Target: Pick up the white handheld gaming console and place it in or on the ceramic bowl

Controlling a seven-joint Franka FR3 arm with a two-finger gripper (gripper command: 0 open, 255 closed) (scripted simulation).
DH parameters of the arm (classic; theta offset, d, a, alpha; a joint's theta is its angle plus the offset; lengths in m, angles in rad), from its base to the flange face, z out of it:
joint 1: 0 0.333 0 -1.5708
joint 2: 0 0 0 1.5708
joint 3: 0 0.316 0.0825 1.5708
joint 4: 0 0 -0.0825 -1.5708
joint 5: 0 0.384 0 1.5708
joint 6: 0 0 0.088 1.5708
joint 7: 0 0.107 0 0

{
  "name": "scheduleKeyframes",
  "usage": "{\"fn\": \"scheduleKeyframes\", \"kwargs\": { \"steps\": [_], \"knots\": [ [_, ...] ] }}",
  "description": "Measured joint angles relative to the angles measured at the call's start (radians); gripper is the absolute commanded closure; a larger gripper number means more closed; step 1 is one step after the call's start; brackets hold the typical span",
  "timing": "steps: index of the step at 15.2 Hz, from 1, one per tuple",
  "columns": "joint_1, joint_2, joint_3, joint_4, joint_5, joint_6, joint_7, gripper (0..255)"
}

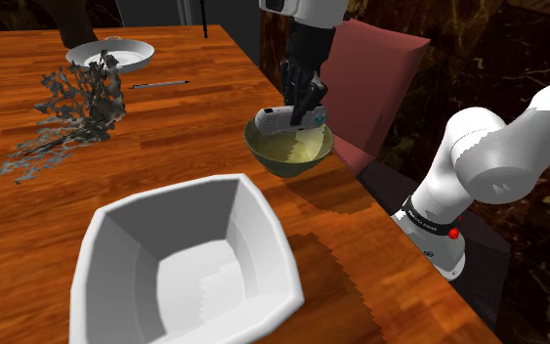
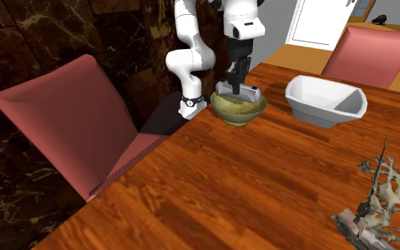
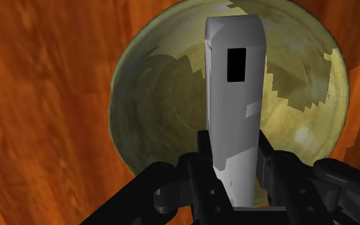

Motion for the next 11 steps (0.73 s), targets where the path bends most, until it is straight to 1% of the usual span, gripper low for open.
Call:
{"fn": "scheduleKeyframes", "kwargs": {
  "steps": [1,2,8,9,11],
  "knots": [
    [0.000,0.000,0.000,0.000,0.000,0.000,0.000,255],
    [0.000,0.000,0.000,0.000,0.000,0.000,0.000,0],
    [0.000,0.000,0.000,0.000,0.000,0.000,0.000,0],
    [0.000,-0.003,-0.001,0.011,-0.001,-0.013,0.001,0],
    [-0.006,0.005,-0.011,0.073,-0.009,-0.067,-0.001,0]
  ]
}}
